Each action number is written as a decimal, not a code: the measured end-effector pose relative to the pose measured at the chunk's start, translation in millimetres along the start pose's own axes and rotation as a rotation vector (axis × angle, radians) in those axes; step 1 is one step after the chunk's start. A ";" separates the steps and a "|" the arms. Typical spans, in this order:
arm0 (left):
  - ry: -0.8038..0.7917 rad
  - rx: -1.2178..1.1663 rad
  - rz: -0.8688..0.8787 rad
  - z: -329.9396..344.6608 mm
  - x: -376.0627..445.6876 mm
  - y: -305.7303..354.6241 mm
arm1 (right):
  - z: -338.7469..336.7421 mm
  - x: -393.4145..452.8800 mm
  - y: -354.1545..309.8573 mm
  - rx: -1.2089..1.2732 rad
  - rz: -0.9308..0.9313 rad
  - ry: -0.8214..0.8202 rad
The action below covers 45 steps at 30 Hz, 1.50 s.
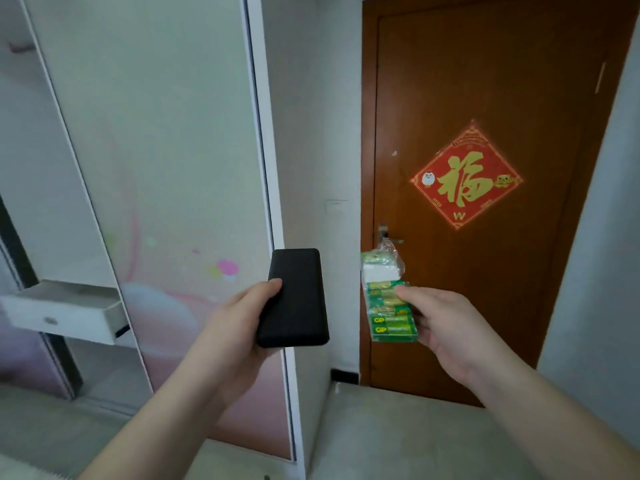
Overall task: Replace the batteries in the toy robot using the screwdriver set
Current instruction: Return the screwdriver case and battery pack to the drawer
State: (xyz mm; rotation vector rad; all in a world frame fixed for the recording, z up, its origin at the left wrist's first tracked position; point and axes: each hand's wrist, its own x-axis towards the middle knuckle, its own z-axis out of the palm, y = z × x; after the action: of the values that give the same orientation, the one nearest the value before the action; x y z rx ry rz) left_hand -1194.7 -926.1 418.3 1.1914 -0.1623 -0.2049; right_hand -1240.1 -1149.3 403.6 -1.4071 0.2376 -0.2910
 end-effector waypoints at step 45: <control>0.781 0.000 0.140 -129.4 320.1 -20.9 | 223.7 429.3 92.8 0.051 0.164 -0.670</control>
State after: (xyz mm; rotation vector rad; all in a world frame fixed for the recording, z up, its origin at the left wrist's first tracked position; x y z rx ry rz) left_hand -855.6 -894.6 357.5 1.1778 0.4380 0.3871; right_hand -756.1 -1073.5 349.2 -1.3498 -0.2056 0.3115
